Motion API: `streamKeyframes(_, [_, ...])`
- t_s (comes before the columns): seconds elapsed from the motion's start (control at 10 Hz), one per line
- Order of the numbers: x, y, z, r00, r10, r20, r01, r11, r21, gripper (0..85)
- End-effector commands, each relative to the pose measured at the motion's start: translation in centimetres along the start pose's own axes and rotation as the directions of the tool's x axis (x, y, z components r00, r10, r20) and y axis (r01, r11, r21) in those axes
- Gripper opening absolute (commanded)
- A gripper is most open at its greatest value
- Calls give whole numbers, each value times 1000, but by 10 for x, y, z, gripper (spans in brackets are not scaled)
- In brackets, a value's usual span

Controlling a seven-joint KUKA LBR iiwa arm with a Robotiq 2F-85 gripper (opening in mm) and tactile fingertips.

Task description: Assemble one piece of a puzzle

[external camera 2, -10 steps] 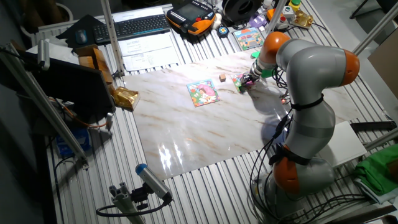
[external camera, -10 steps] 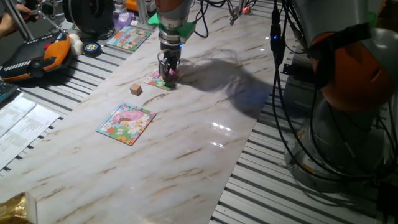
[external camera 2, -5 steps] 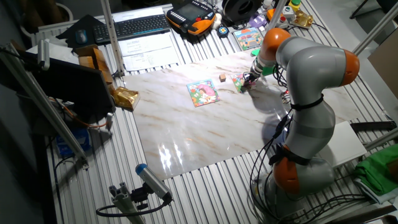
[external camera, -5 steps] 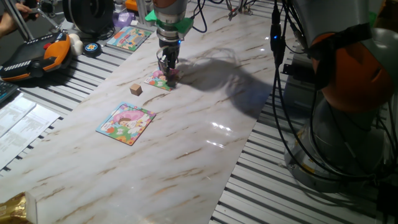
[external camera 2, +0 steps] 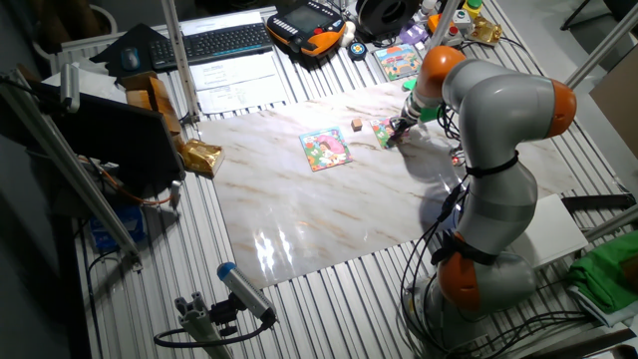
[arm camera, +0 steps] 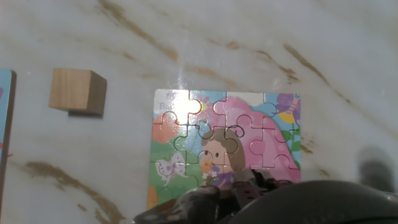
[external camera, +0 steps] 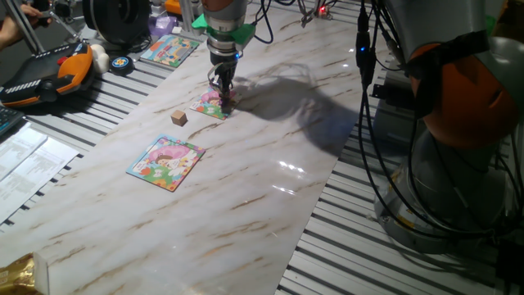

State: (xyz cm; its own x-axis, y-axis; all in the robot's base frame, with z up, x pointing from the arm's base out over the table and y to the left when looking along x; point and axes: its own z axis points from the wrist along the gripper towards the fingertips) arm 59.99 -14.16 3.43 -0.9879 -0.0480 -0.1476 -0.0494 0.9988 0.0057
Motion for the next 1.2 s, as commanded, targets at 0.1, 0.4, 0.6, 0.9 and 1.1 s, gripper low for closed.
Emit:
streamKeyframes(0.1, [0, 1, 0, 1000, 18, -9, -18, 1000, 6, 7])
streamKeyframes(0.4, [1, 6, 0, 998, 59, -21, -59, 998, 5, 7])
streamKeyframes(0.6, [2, 7, 3, 997, 73, -20, -73, 997, 4, 7])
streamKeyframes(0.9, [3, 9, 6, 997, 79, -15, -79, 997, -1, 7])
streamKeyframes(1.1, [2, 9, 7, 997, 78, -15, -78, 997, 1, 7])
